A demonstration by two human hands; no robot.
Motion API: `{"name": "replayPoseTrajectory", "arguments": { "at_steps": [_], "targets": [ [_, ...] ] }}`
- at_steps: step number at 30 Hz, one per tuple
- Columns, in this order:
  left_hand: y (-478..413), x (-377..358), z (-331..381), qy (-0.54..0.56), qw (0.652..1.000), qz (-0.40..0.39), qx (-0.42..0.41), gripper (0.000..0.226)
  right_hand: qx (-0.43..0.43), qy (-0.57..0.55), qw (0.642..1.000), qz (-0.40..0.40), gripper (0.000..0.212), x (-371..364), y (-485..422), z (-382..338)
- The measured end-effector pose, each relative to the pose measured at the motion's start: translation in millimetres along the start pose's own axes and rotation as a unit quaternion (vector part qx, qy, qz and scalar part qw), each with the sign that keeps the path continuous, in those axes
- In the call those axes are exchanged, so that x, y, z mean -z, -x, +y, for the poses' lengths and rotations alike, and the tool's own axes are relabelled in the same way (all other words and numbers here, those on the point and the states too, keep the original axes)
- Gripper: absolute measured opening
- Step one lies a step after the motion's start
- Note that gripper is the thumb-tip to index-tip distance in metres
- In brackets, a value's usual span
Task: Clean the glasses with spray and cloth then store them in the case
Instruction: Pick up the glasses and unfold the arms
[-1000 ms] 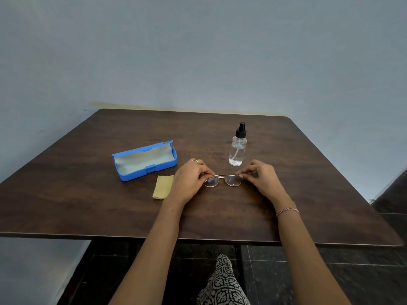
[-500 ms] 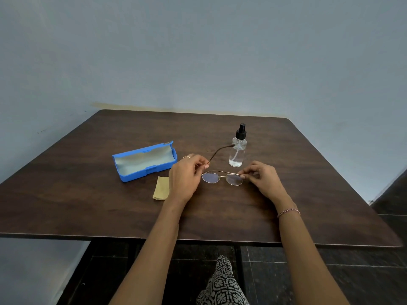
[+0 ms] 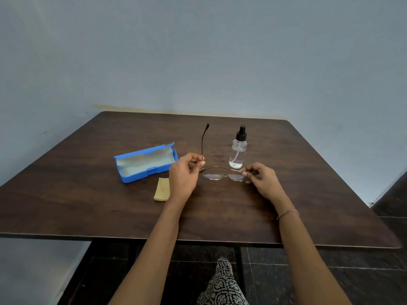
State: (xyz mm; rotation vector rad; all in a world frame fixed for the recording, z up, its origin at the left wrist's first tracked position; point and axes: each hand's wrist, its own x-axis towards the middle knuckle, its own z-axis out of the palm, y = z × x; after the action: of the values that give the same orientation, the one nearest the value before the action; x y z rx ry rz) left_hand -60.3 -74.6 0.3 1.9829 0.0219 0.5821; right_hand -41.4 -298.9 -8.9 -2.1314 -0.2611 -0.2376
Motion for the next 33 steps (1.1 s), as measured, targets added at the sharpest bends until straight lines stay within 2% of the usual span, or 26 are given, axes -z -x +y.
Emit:
{"name": "replayPoseTrajectory", "arguments": {
  "at_steps": [3, 8, 14, 20, 24, 27, 33],
  "targets": [
    [-0.5, 1.4, 2.9, 0.087, 0.995, -0.017, 0.039, 0.014, -0.027, -0.029, 0.999, 0.009, 0.003, -2.5, -0.4, 1.0],
    [0.1, 4.7, 6.9, 0.145, 0.987, -0.015, 0.067, 0.012, -0.057, -0.091, 0.994, 0.014, 0.009, -6.4, -1.2, 0.3],
    [0.9, 5.7, 8.0, 0.142, 0.987, -0.005, 0.068, 0.013, -0.074, -0.197, 0.978, 0.004, 0.009, -9.9, 1.1, -7.2],
    [-0.3, 10.4, 5.5, 0.081, 0.993, 0.027, 0.085, 0.010, -0.089, -0.287, 0.954, -0.018, 0.006, -13.9, 1.3, -9.9],
    [-8.4, 15.2, -2.9, -0.008, 0.996, 0.025, 0.090, 0.010, -0.082, -0.249, 0.965, -0.017, 0.009, -18.3, 0.2, -9.9],
    [-14.0, 17.4, -8.6, -0.076, 0.993, 0.006, 0.085, 0.013, -0.079, -0.190, 0.979, -0.003, 0.019, -23.7, -2.6, -11.1],
    [-23.2, 18.7, -12.0, -0.142, 0.982, -0.024, 0.119, 0.014, -0.083, -0.114, 0.990, 0.003, 0.024, -30.6, -12.6, -15.3]
  ]
}}
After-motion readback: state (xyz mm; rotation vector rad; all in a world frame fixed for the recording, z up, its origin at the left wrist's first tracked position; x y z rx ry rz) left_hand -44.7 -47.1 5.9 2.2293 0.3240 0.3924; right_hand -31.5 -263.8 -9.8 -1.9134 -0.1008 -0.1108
